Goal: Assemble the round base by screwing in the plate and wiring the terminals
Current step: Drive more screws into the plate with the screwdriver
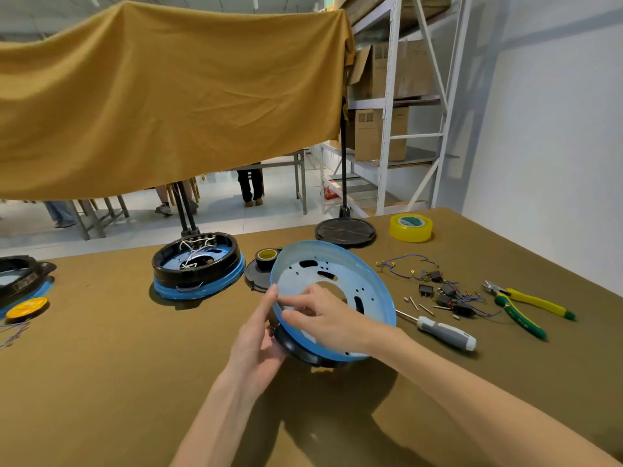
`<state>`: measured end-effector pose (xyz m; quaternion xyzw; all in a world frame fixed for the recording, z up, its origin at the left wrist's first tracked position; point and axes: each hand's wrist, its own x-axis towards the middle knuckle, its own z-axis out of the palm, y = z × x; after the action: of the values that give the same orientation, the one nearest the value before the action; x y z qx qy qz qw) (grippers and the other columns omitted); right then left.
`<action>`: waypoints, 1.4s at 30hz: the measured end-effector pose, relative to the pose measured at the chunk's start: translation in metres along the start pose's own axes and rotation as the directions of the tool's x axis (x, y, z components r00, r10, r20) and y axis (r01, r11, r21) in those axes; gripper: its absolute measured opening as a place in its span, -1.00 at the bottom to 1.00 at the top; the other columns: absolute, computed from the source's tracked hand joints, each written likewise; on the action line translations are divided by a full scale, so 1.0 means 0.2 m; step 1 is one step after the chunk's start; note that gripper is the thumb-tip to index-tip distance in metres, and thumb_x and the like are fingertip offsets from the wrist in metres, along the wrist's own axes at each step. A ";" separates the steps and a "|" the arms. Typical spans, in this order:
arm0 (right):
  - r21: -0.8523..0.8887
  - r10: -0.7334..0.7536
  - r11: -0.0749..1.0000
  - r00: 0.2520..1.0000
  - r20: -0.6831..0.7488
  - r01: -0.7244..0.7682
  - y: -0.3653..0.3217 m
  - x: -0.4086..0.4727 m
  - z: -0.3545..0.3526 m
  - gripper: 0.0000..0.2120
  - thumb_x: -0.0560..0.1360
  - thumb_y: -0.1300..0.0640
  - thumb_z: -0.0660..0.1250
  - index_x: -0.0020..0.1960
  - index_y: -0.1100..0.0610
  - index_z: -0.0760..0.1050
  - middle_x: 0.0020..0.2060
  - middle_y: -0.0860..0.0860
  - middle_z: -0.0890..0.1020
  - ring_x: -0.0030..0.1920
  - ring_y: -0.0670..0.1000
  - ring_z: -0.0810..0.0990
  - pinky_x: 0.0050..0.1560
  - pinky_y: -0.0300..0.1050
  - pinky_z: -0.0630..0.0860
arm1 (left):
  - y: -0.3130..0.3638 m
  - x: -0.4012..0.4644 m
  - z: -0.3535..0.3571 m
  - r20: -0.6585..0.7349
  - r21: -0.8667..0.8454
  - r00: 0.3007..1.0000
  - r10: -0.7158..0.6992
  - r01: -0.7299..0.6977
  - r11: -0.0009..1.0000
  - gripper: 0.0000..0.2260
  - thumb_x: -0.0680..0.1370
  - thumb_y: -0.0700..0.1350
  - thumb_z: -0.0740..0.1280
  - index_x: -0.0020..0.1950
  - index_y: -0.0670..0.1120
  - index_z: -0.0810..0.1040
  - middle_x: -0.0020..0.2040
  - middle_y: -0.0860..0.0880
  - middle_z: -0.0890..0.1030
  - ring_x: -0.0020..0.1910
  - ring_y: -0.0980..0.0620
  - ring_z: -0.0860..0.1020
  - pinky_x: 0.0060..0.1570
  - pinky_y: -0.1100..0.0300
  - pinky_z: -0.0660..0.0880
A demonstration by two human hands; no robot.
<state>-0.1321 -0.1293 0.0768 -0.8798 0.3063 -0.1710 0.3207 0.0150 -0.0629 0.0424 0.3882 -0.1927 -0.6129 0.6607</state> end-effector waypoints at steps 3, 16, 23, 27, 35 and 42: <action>-0.082 -0.028 0.996 0.999 -0.047 0.024 0.04 -0.03 0.02 -0.63 0.68 -0.13 0.20 0.40 -0.03 0.56 -0.01 0.00 0.47 0.08 -0.01 0.43 0.16 0.00 0.42 | 0.01 0.00 -0.05 -0.092 0.179 0.996 -0.011 0.027 0.983 -0.62 0.40 0.08 0.59 0.13 -0.09 0.76 0.13 -0.17 0.73 0.12 -0.08 0.71 0.01 0.00 0.65; -0.295 0.298 0.768 0.725 -0.621 -0.568 0.65 -0.31 -0.29 -0.79 0.63 0.16 0.24 0.22 0.10 0.57 0.11 0.07 0.59 0.16 0.12 0.54 0.21 0.09 0.46 | 0.00 0.06 -0.13 -0.340 0.204 0.922 -0.188 0.267 0.942 -0.22 0.28 0.09 0.63 0.35 -0.24 0.45 0.21 -0.29 0.63 0.18 -0.24 0.64 0.19 -0.14 0.62; -0.565 0.424 0.548 0.787 -0.448 -0.617 0.75 -0.42 -0.24 -0.77 0.68 0.01 0.15 0.22 0.11 0.46 0.17 0.11 0.53 0.15 0.14 0.54 0.12 0.02 0.48 | 0.04 0.05 -0.07 -0.257 0.579 0.907 -0.333 0.420 0.699 -0.16 0.13 0.26 0.56 0.22 -0.26 0.51 0.00 -0.20 0.75 -0.09 -0.06 0.76 -0.18 0.04 0.69; -0.210 0.510 0.693 0.675 -0.533 -0.690 0.78 -0.42 -0.32 -0.85 0.70 0.11 0.15 0.12 0.19 0.38 0.08 0.15 0.46 -0.04 0.20 0.59 -0.08 0.08 0.54 | 0.02 0.06 -0.07 -0.280 0.569 0.920 -0.273 0.389 0.725 -0.14 0.19 0.26 0.53 0.30 -0.27 0.50 0.07 -0.22 0.70 -0.04 -0.09 0.72 0.06 0.04 0.62; -0.056 0.586 0.726 0.660 -0.471 -0.685 0.90 -0.35 -0.42 -0.83 0.60 0.02 0.35 0.12 0.08 0.54 -0.11 0.04 0.65 -0.23 0.03 0.67 -0.18 -0.03 0.63 | -0.08 0.08 -0.06 -0.313 0.405 0.937 -0.154 0.278 0.871 0.02 0.21 0.28 0.51 0.51 -0.25 0.35 0.42 -0.22 0.53 0.36 -0.12 0.54 0.41 -0.03 0.43; -0.207 0.521 0.671 0.652 -0.551 -0.712 0.92 -0.15 -0.37 -0.79 0.58 0.04 0.39 -0.14 0.15 0.51 -0.27 0.05 0.61 -0.22 0.11 0.62 -0.16 0.06 0.62 | -0.09 0.14 -0.09 -0.246 0.521 0.952 -0.181 0.288 0.803 0.12 0.10 0.38 0.52 0.48 -0.25 0.40 0.29 -0.22 0.63 0.11 -0.08 0.63 0.29 0.00 0.48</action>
<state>-0.2718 -0.2555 0.0048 -0.6991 0.6865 -0.1781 0.0902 0.0210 -0.0836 0.0121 0.6376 -0.2495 -0.5699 0.4544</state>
